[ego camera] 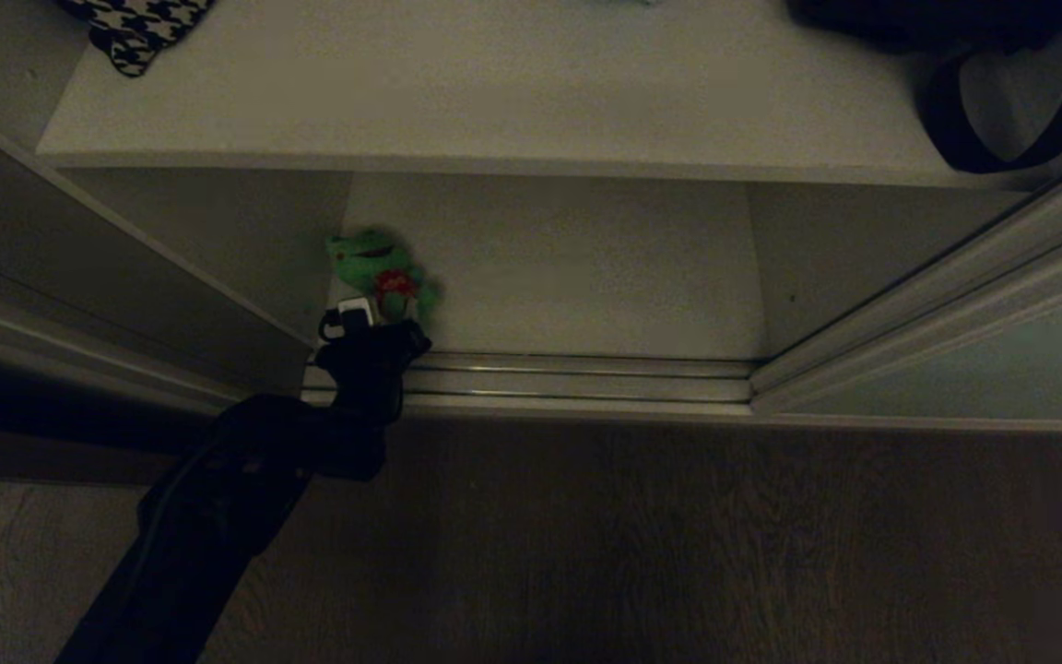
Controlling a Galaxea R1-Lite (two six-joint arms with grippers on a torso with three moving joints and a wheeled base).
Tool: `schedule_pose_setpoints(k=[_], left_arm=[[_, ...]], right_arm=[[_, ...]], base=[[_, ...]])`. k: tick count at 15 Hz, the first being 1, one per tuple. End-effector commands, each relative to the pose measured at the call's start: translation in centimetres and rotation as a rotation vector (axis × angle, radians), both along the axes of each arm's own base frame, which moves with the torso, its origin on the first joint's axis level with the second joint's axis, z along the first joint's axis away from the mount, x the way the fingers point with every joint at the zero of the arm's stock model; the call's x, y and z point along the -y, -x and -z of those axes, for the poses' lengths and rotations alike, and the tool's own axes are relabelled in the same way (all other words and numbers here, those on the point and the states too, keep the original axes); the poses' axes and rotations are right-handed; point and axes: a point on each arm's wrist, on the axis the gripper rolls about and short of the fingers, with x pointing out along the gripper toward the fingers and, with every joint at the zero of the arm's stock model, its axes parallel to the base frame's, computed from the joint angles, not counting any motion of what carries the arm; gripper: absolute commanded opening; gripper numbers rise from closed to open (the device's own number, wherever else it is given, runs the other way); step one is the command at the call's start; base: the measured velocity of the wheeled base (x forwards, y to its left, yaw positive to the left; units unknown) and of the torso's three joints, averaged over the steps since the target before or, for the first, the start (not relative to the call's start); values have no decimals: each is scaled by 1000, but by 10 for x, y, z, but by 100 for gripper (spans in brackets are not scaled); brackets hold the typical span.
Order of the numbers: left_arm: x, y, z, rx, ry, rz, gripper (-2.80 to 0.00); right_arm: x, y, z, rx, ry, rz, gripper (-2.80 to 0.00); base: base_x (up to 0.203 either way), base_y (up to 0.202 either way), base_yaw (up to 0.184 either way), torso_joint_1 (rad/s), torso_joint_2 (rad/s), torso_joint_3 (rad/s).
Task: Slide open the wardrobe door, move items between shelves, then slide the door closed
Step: Place the green doll on the lower shelf
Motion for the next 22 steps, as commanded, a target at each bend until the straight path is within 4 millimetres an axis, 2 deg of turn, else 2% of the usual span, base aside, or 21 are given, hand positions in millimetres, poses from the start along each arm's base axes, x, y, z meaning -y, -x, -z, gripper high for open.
schedule_pose_setpoints(k=[1,4,6,8,11,14,15,18,22], left_arm=[[4,2,-13,31,11,2,0],[7,11,-36,2,53,-34,0],[6,23,-41,-67,48,-34,0],[7,38,-48,-128,36,-26,0],[7,63,-79,-139,27,-18,0],[9,91,-95,-181,-2,-9,0],[9,102,-102,-194,-14,-8,-280],[6,139,-114,-285,-61,8,-280],[-3,213,-101,-516,-161,101,-280]], right_arm=[[0,0,0,-1,0,-1,-280],[0,0,0,-1,0,-1,-280],[0,0,0,0,0,-1,-280],[0,0,0,2,0,-1,-280],[0,0,0,2,0,-1,-280],[0,0,0,3,0,-1,-280],[0,0,0,3,-1,-1,-280],[0,0,0,3,0,-1,-280],[0,0,0,3,0,-1,-280]], base=[[0,0,0,0,0,0],[0,0,0,0,0,0],[0,0,0,0,0,0],[0,0,0,0,0,0],[0,0,0,0,0,0],[0,0,0,0,0,0],[0,0,0,0,0,0],[0,0,0,0,0,0],[0,0,0,0,0,0]])
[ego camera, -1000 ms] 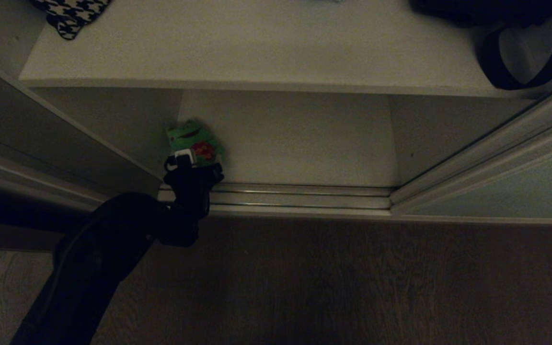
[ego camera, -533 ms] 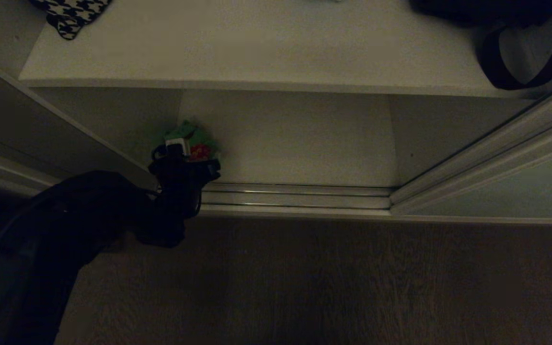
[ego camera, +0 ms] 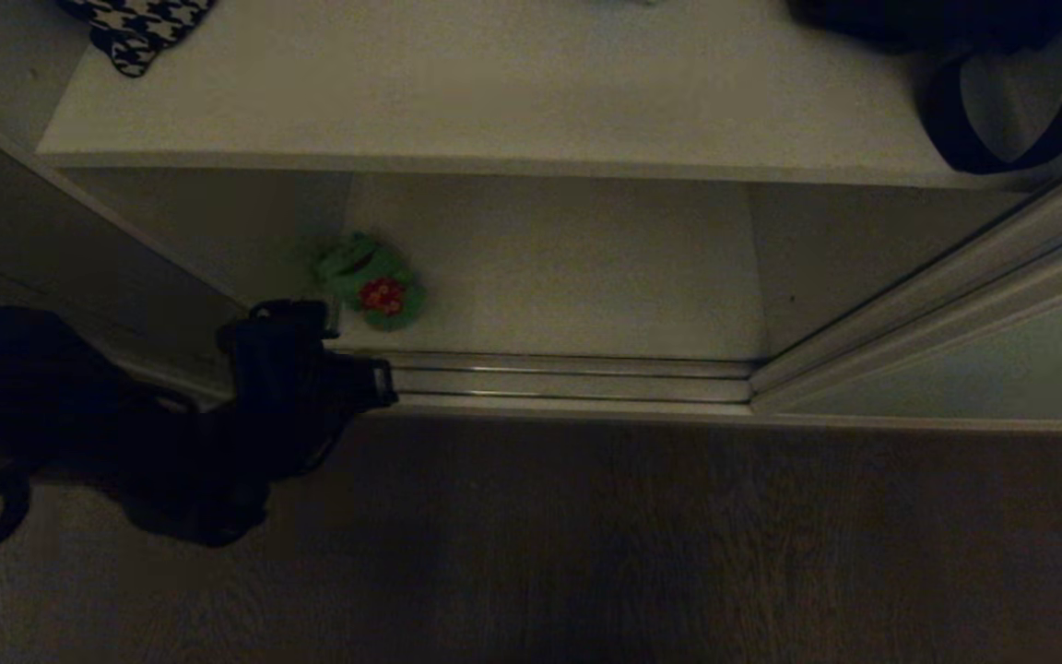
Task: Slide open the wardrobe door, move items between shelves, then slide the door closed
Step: Place the green doll on the lower shelf, then place the blue doll on the lower shelf
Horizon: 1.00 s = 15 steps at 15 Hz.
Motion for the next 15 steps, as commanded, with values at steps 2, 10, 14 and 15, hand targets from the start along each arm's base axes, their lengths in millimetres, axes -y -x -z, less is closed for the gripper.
schedule_pose_setpoints(k=[2,10,14,15], left_arm=[[-9,61,-27,-11,-7,18,-280],[-54,230,-97,43,4,-17,-280],[-78,328,-85,112,14,-84,-280],[-81,346,-74,109,11,-95,-280]], right_arm=[[0,0,0,3,1,-1,-280],[0,0,0,3,1,-1,-280],[0,0,0,3,1,-1,-280],[0,0,0,3,1,-1,-280]], base=[[0,0,0,0,0,0],[0,0,0,0,0,0],[0,0,0,0,0,0],[0,0,0,0,0,0]])
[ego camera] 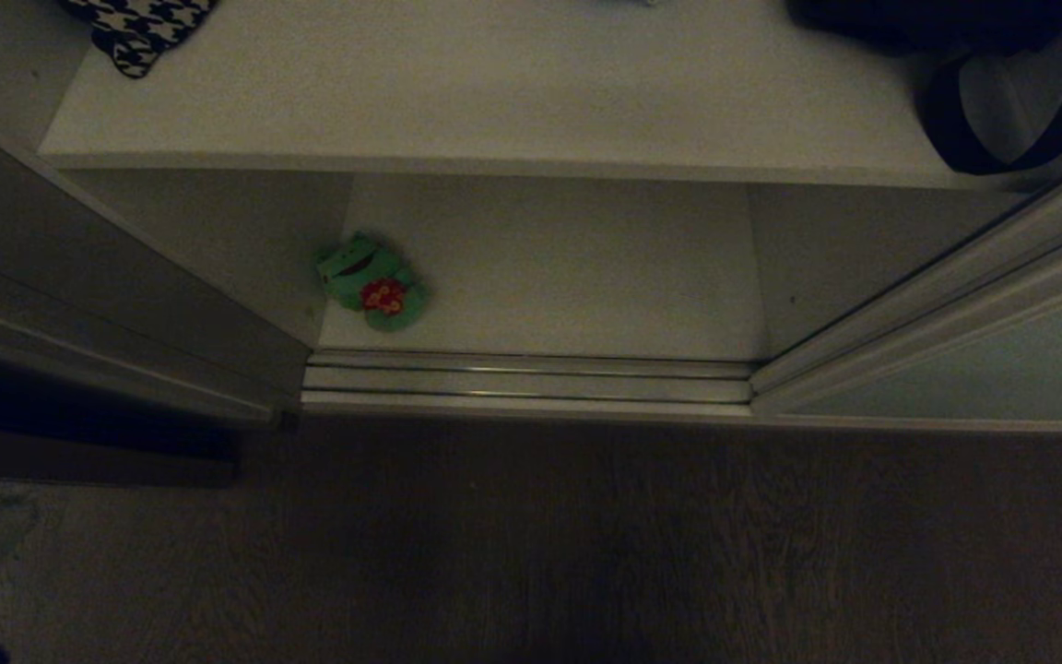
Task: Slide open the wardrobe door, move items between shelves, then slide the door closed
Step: Place the blue doll on the lower shelf
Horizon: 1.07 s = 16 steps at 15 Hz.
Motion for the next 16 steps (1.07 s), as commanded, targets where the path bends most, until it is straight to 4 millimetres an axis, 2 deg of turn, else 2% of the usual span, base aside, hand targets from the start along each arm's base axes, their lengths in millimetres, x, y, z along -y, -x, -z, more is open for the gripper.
schedule_pose_setpoints(k=[1,2,5,8,10,12,16], left_arm=[[-8,54,20,102,12,-14,-280],[-9,61,33,90,7,-4,-280],[-6,53,72,-14,-28,18,-280],[-4,66,83,78,-50,58,-280],[-3,75,104,158,-86,95,-280],[-3,71,122,141,-113,83,-280],[-3,70,124,139,-63,64,-280]], right_arm=[[0,0,0,2,0,-1,-280],[0,0,0,2,1,-1,-280],[0,0,0,2,-1,-1,-280],[0,0,0,2,1,-1,-280],[0,0,0,2,1,-1,-280],[0,0,0,2,1,-1,-280],[0,0,0,2,1,-1,-280]], base=[[0,0,0,0,0,0],[0,0,0,0,0,0],[0,0,0,0,0,0],[0,0,0,0,0,0],[0,0,0,0,0,0],[0,0,0,0,0,0],[0,0,0,0,0,0]])
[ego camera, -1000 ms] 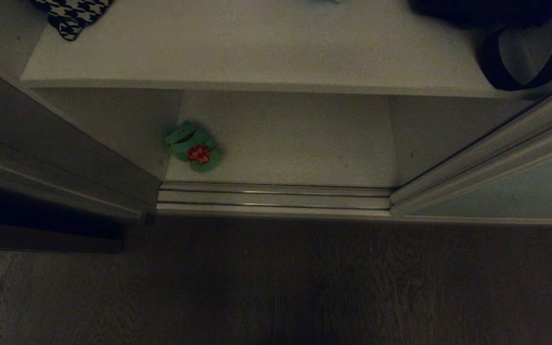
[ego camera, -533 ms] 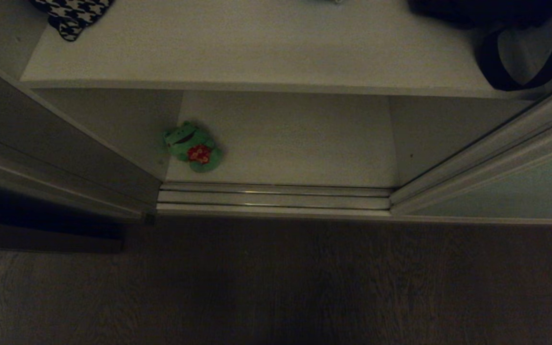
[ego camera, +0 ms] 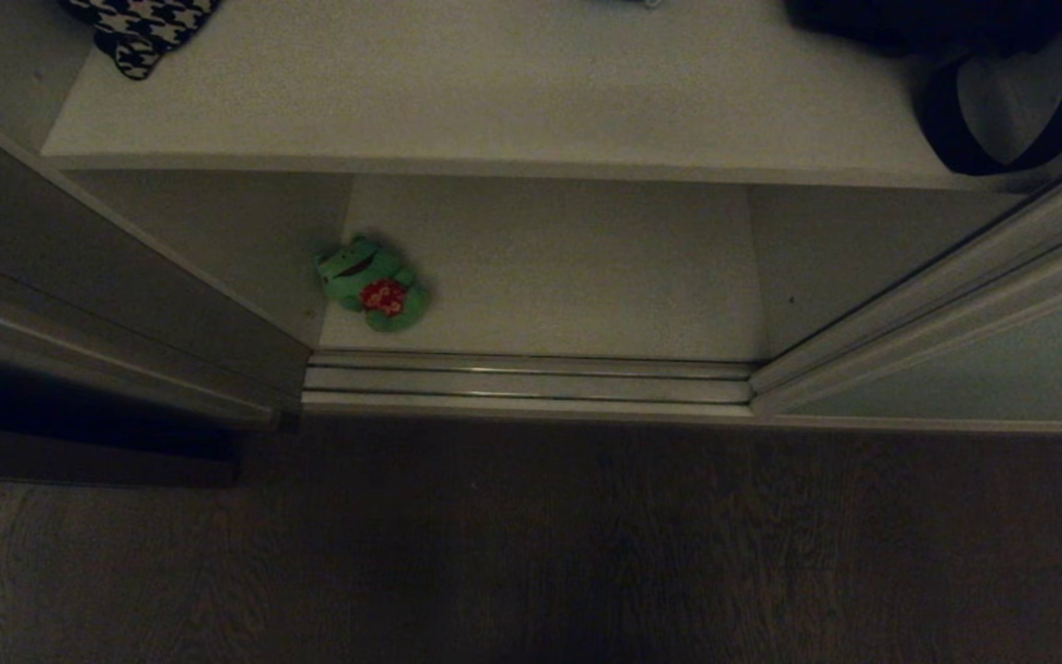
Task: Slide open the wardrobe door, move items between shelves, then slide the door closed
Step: Place the blue doll on the lower shelf
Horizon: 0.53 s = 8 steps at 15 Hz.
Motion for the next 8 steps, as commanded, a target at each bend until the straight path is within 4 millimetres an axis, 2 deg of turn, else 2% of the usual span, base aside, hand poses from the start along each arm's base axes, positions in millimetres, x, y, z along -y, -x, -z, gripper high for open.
schedule_pose_setpoints(k=[1,3,8], left_arm=[[0,0,1,0,-3,-4,-280],[0,0,1,0,2,-5,-280],[0,0,1,0,7,-5,-280]], right_arm=[[0,0,0,2,1,-1,-280],[0,0,0,2,1,-1,-280],[0,0,0,2,0,-1,-280]], base=[[0,0,0,0,0,0],[0,0,0,1,1,48],[0,0,0,1,3,175]])
